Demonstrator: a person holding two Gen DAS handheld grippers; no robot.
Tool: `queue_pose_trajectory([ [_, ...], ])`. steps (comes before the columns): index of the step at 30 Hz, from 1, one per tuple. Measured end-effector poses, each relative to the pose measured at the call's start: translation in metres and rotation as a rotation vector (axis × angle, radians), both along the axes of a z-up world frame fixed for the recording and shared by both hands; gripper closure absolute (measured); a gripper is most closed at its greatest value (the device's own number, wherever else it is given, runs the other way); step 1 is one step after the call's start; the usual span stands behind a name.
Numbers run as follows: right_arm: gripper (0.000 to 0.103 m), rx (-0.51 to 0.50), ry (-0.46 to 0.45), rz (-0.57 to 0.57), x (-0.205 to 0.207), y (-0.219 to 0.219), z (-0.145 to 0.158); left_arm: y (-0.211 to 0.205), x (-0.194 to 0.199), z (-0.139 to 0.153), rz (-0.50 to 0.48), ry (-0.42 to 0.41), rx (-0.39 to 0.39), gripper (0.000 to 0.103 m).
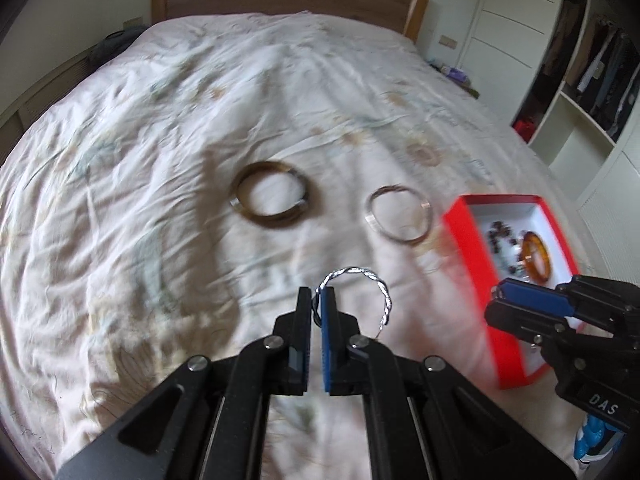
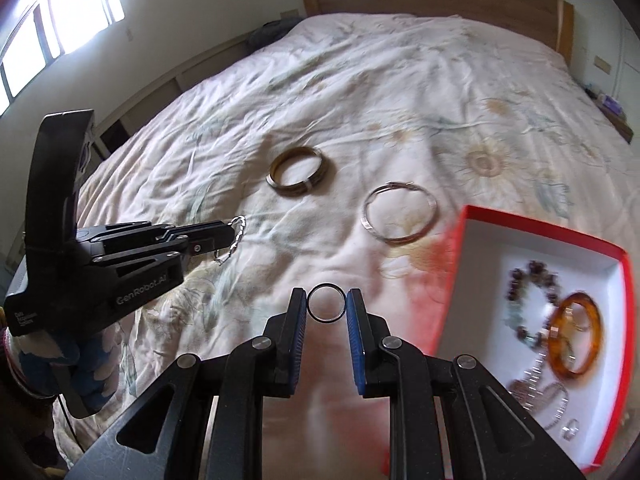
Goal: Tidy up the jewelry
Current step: 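Carry both rings into the red box and open both grippers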
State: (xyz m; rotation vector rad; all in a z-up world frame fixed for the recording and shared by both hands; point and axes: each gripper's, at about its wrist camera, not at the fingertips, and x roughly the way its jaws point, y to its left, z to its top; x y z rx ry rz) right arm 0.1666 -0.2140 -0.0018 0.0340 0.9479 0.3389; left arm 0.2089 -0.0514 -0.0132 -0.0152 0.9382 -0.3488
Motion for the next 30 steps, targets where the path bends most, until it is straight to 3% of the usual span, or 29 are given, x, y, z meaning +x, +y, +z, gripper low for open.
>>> queue_pose_trajectory([
  [8,0.083,-0.03,-0.015,-0.133,-0.025,-0.082,0.008,-0.074,-0.019,0.021,-0.128,-0.019,-0.036,0.099],
  [16,0.083,-0.067,0.068,-0.229,-0.046,-0.158,-0.02,-0.167,-0.044,0.009,-0.306,0.037,-0.038,0.099],
  [23,0.083,-0.064,0.141,-0.217,-0.054,-0.179,-0.045,-0.222,-0.066,-0.021,-0.428,0.106,0.037,0.099],
  [30,0.082,-0.062,0.177,-0.213,-0.057,-0.184,-0.058,-0.234,-0.066,-0.039,-0.423,0.15,0.089,0.099],
])
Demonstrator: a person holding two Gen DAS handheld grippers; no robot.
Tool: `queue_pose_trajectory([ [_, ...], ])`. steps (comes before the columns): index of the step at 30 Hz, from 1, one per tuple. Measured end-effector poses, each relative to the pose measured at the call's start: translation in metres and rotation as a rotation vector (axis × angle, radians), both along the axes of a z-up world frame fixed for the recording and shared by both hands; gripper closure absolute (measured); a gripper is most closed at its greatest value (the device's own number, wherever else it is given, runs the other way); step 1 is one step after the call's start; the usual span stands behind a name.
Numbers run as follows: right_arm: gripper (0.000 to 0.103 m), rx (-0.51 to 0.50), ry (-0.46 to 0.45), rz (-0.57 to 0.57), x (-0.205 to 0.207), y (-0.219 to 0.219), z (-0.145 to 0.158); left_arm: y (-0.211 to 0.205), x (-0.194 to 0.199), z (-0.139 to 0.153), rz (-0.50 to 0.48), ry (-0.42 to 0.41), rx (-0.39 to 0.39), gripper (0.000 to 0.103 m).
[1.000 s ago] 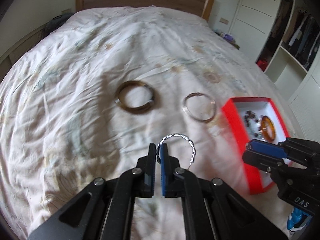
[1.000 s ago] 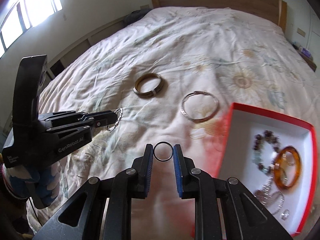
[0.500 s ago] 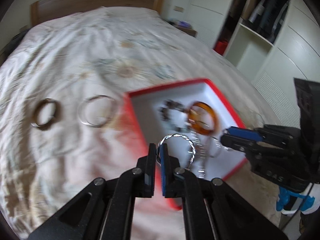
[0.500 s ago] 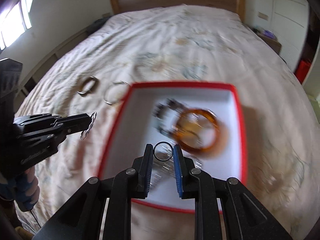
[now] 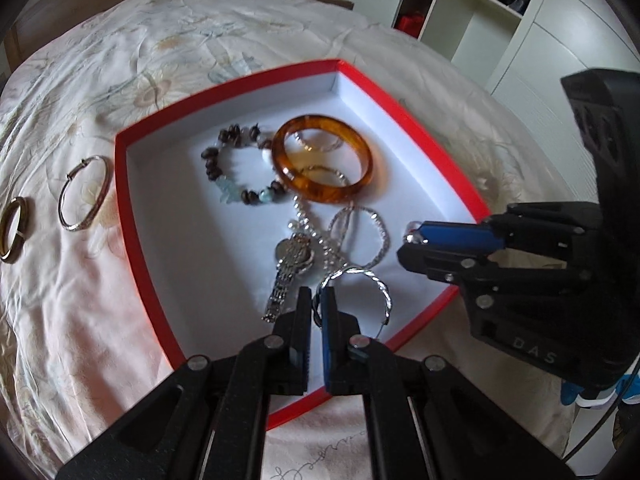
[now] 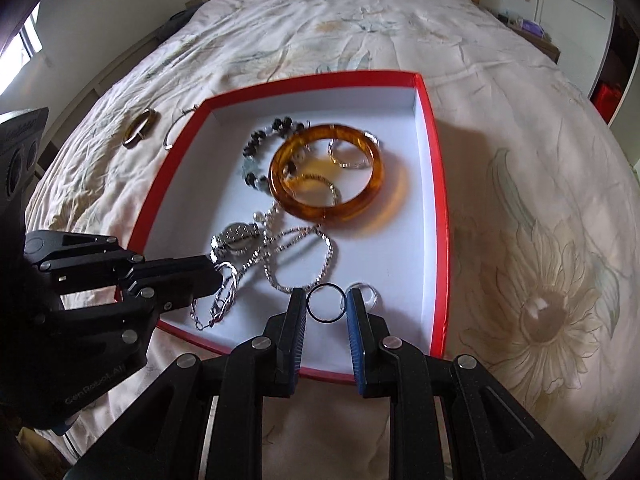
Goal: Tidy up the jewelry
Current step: 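Carry both rings into the red box and open both grippers, then withdraw both grippers from the box toward the two remaining bangles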
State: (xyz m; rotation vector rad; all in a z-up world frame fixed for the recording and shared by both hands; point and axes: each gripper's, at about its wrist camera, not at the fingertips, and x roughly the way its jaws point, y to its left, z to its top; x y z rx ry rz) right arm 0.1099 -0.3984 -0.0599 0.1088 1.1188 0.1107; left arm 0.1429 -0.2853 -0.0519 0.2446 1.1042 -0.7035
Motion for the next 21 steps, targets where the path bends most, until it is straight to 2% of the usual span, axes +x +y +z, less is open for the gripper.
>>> queue_pose_trajectory([
  [6,0.082,-0.011,0.024,-0.01,0.0,-0.004,-0.003,0.003,0.005,-0.01,0.027,0.041,0.02,0.099],
  [14,0.077,-0.016,0.01,-0.036,-0.012,-0.011,0.011,0.003,0.006,-0.008,0.065,0.078,0.009,0.098],
  [21,0.076,0.008,-0.046,-0.079,-0.029,-0.018,0.038,0.013,-0.007,0.019,0.085,0.037,-0.027,0.097],
])
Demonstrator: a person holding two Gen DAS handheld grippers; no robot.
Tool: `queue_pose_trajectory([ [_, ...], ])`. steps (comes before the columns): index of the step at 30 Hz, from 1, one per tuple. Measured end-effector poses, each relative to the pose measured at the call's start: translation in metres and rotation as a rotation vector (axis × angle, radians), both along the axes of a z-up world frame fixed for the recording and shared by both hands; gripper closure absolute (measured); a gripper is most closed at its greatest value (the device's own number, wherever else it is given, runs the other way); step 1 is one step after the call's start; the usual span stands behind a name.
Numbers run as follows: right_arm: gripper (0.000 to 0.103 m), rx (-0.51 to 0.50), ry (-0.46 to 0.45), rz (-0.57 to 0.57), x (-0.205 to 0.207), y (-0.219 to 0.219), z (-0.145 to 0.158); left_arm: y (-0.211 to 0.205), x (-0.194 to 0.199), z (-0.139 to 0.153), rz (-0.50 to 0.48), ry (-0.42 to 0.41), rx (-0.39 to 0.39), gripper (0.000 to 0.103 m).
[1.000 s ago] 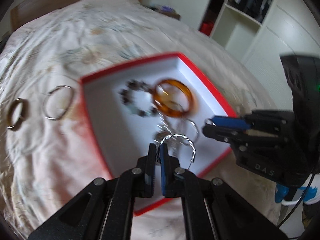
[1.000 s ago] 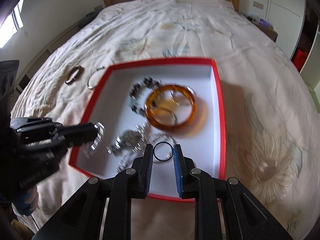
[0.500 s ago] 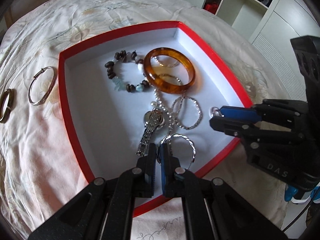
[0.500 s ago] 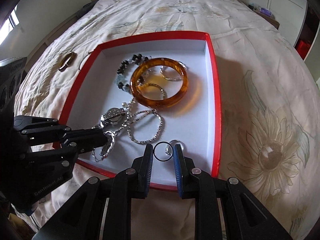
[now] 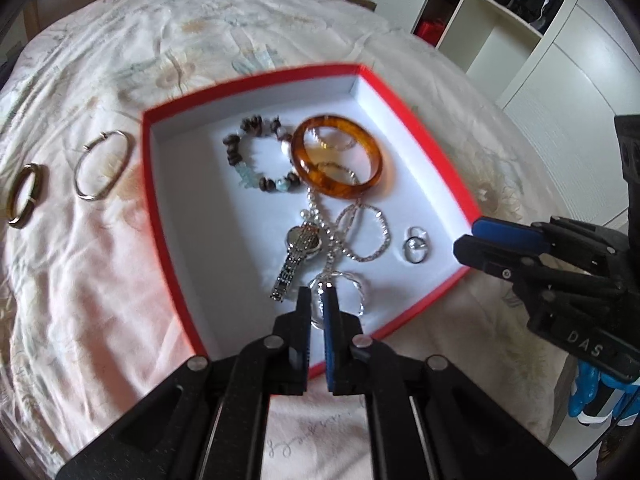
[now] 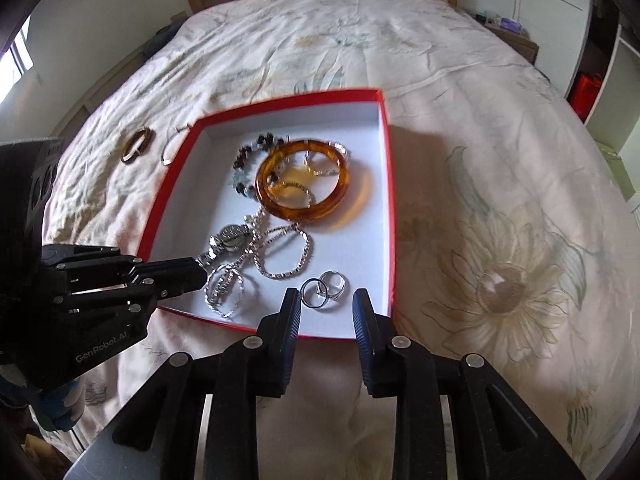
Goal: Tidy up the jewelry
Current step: 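Withdraw both grippers from the box toward the two remaining bangles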
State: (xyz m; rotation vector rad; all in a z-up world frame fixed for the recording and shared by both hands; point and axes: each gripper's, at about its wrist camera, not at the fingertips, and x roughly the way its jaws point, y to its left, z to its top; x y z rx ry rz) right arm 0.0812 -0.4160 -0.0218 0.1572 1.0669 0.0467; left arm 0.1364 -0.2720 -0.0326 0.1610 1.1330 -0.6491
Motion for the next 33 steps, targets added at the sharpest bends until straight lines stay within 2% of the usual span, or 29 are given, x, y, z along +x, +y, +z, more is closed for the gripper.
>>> queue_pose_trajectory([
  [10,0.067,0.03,-0.093,0.003,-0.037,0.03,0.042,0.04,-0.032,0.046,0.122,-0.106,-0.073,0.097],
  [14,0.066,0.042,-0.118,0.017,-0.054,0.049,0.052,0.057,-0.051,0.057,0.144,-0.115,-0.075,0.097],
  [16,0.066,0.046,-0.131,0.02,-0.062,0.059,0.055,0.066,-0.06,0.062,0.148,-0.112,-0.071,0.092],
  [18,0.066,0.054,-0.141,0.024,-0.068,0.068,0.058,0.077,-0.07,0.065,0.157,-0.115,-0.061,0.077],
  [19,0.066,0.056,-0.147,0.025,-0.072,0.074,0.061,0.082,-0.074,0.067,0.165,-0.12,-0.055,0.075],
  [26,0.065,0.05,-0.182,0.035,-0.093,0.105,0.078,0.131,-0.101,0.085,0.231,-0.167,-0.065,0.073],
  [28,0.059,0.043,-0.193,0.044,-0.098,0.114,0.084,0.142,-0.106,0.089,0.248,-0.178,-0.065,0.069],
  [33,0.058,0.012,-0.225,0.076,-0.116,0.14,0.102,0.176,-0.121,0.094,0.303,-0.198,-0.078,0.066],
])
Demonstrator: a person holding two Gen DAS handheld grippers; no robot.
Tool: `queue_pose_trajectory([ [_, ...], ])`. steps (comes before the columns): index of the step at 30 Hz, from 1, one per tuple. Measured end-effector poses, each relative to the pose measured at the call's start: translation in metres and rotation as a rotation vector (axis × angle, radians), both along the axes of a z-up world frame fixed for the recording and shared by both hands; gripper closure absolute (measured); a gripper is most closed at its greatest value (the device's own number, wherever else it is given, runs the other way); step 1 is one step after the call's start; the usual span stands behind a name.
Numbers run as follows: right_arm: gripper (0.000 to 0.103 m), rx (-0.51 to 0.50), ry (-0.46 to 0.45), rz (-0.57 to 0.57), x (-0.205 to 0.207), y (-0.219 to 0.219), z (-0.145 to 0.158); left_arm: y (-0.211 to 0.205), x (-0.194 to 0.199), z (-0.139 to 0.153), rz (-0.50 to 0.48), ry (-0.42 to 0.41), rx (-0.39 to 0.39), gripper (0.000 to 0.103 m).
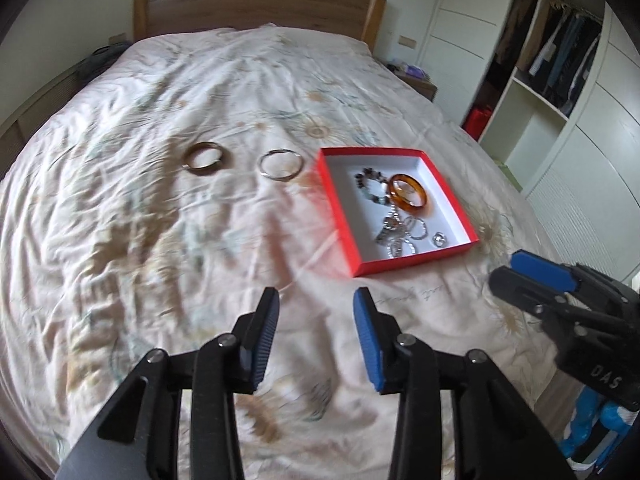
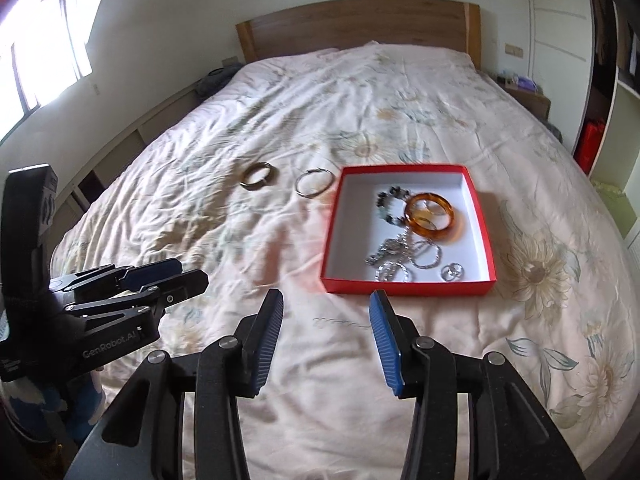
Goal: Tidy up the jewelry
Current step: 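Withdraw both grippers from the box toward the two remaining bangles, then grasp the brown bangle with the left gripper while the right grasps the silver hinged bangle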
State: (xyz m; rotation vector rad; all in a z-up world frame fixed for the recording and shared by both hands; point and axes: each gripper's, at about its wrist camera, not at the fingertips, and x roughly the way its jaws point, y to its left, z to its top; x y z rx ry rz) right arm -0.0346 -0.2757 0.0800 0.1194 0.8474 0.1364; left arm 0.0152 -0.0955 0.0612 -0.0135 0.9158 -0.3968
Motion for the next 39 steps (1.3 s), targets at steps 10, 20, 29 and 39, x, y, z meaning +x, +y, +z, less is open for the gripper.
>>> queue_pose_trajectory([
  [10,0.058,-0.014,0.003,0.024,-0.009,0.021,0.004,0.056,-0.008,-0.012,0.103,0.009,-0.004,0.066],
  [20,0.058,0.015,0.06,0.055,0.014,0.026,-0.021,0.08,0.007,-0.045,0.169,0.081,0.015,0.066],
  [29,0.061,0.031,0.076,0.135,0.062,0.045,-0.038,0.096,0.045,-0.073,0.222,0.129,0.035,0.066],
  [39,0.072,0.032,0.115,0.225,0.164,0.062,-0.049,0.103,0.13,-0.085,0.243,0.149,0.001,0.066],
])
